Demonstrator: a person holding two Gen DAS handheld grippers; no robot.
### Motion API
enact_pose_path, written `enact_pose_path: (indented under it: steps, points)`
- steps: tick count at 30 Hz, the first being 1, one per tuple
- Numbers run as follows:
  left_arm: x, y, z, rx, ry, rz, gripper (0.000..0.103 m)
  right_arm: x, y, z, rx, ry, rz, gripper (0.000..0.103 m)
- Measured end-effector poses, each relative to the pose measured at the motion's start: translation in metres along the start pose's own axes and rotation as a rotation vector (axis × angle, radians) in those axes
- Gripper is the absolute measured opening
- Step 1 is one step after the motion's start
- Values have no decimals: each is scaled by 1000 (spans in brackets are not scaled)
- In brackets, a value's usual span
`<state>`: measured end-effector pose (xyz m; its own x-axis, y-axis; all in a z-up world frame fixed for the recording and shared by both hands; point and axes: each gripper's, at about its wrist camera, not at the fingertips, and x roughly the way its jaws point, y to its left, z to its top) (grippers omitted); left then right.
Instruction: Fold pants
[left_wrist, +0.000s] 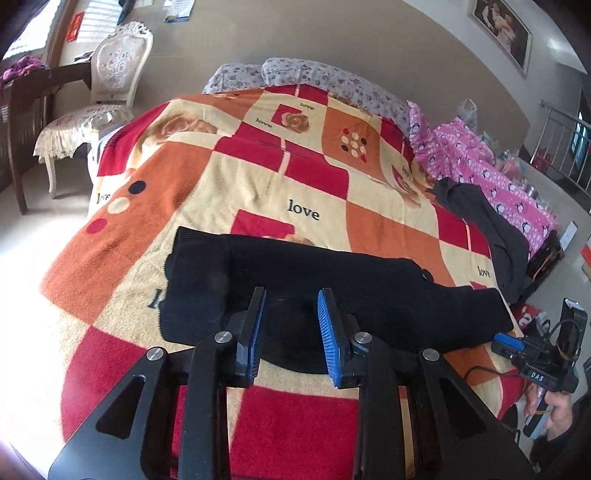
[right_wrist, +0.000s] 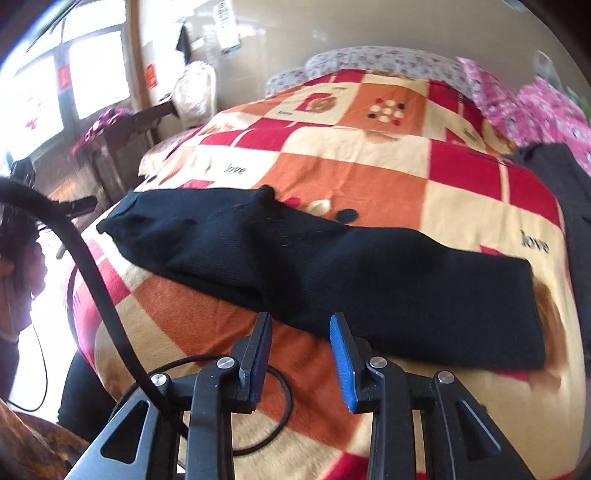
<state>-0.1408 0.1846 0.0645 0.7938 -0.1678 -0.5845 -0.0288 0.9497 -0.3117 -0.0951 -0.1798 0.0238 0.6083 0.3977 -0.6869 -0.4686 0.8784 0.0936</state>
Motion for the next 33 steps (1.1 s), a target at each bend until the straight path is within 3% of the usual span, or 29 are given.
enact_pose_path:
  steps: [8,12,15,22,33]
  points:
    - [45,-62,-9,94,103,-85,26,-2,-22,3,90,4,-106,31]
    - [65,-78,-19,156,158,-70,26,-3,-49,0,203,-11,-102,33]
    - [77,-72,-26,158,216,-37,26,5,-58,6,201,-4,-112,33]
    - [71,-65,-31,158,215,-35,26,17,-81,9,223,34,-230,33]
    - [75,-88,-22,215,190,63,26,-11,-72,11,251,-14,-191,38]
